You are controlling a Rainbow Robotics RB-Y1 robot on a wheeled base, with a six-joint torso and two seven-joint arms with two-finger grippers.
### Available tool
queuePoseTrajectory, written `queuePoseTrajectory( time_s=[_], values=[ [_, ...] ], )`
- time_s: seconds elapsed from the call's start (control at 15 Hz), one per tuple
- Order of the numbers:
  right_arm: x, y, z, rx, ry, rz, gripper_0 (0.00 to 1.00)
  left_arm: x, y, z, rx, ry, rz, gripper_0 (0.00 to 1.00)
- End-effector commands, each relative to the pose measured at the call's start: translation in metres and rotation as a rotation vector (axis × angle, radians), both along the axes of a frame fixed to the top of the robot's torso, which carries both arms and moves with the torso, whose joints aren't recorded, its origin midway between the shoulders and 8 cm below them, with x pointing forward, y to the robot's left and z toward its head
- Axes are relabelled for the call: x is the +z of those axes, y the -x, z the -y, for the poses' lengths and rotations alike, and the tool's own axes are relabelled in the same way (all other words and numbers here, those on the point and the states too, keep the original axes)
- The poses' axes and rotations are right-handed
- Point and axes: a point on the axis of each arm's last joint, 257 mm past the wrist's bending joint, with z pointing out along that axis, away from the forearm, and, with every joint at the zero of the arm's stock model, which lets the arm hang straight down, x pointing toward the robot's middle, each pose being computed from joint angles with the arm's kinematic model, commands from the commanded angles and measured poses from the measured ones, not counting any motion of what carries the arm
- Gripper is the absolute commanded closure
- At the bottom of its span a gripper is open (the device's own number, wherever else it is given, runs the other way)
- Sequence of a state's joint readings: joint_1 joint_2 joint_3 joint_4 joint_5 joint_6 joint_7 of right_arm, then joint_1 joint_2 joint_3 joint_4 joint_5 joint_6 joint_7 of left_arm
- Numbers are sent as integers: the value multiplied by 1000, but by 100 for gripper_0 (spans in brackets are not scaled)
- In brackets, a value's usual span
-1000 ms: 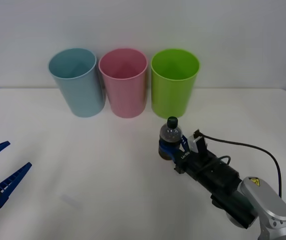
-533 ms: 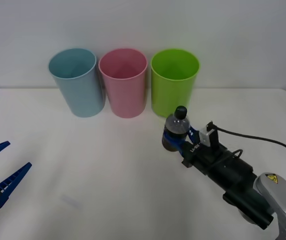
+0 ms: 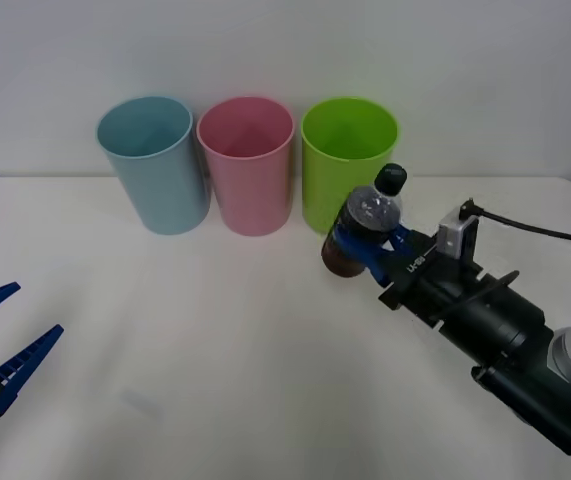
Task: Grasp the object on the table and drop it into the matching bin: aluminum can to the light blue bin, PET bottle to the pink bin.
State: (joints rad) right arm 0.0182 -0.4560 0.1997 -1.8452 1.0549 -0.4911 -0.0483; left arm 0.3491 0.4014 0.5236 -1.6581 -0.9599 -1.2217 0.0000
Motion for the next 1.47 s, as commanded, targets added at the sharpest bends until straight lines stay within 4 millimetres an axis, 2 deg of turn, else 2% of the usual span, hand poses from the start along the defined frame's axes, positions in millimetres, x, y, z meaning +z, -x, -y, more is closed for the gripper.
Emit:
queuePoseTrajectory(
  time_s=[0.07,0.33,0.47,0.6,1.0,1.47],
  values=[
    [28,3,5,30,-23,1,100,0,0,0,0,0,0,0],
    [65,-8,0,79,-47,10,100,0,0,0,0,0,0,0],
    [87,-16,-9,103,-62,28,100,0,0,0,0,0,0,0],
    [99,-27,-16,112,-64,47,100,0,0,0,0,0,0,0],
    [121,-80,-61,122,-57,70,100,0,0,0,0,0,0,0],
    [129,-149,-113,76,-63,29,100,0,0,0,0,0,0,0]
  ],
)
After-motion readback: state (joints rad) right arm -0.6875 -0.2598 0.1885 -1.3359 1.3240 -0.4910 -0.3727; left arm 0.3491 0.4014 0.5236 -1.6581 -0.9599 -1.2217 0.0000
